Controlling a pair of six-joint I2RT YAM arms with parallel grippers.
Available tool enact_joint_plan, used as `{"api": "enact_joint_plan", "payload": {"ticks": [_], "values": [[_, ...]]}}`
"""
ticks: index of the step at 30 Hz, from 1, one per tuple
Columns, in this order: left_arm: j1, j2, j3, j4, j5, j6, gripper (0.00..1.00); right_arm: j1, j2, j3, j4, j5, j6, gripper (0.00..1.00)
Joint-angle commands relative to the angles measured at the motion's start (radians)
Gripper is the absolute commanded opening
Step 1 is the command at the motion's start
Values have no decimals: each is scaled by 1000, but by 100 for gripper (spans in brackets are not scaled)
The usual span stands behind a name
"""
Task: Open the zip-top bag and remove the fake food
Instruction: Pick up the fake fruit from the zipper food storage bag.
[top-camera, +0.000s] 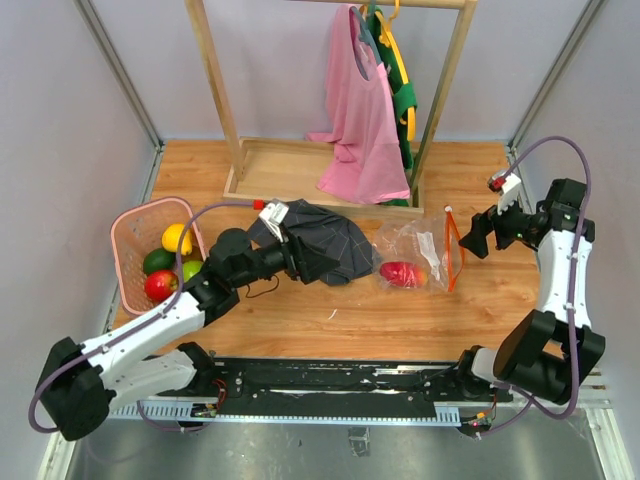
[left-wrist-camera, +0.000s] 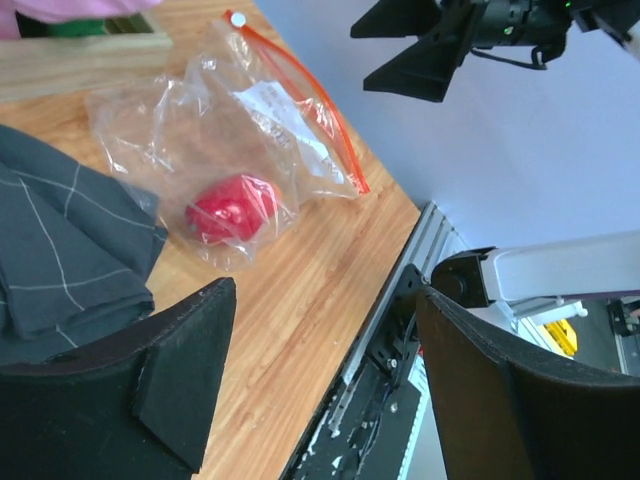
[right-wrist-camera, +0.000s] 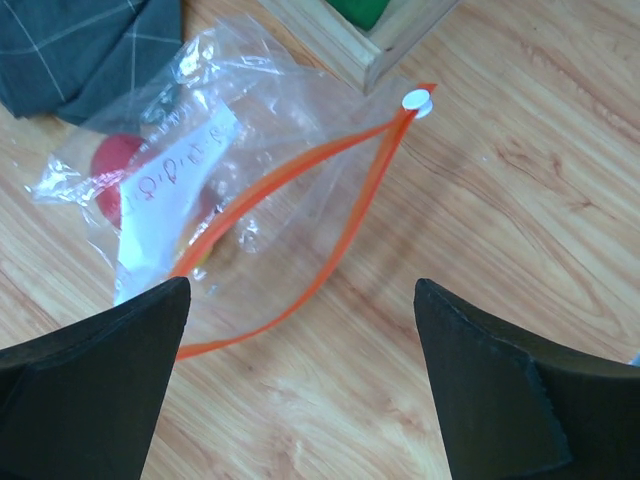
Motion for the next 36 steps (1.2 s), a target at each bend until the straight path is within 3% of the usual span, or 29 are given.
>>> {"api": "enact_joint_plan", "payload": {"ticks": [1,5,9,14,16,26,36], "values": [[-74,60,10,105,-148,-35,75,-17,11,13,-41,43,-107,92],[-137,164,48,141,-224,-43,69,-17,44,-2,-48,29,-151,80],[-172,321,116,155,-247,-67,62,-17,107,10,-105,-28,-202,57],[-199,500,202,161,-263,-86,64,-16,200,37,-193,-96,-275,32],[-205,564,230,167,-264,-96,67,-13,234,44,-222,-117,-311,28],[-217,772,340,158,-279,-114,73,67,358,50,-267,-125,-448,26],[-217,914,428,89,-298,-85,69,137,395,26,-197,-81,-638,30]]}}
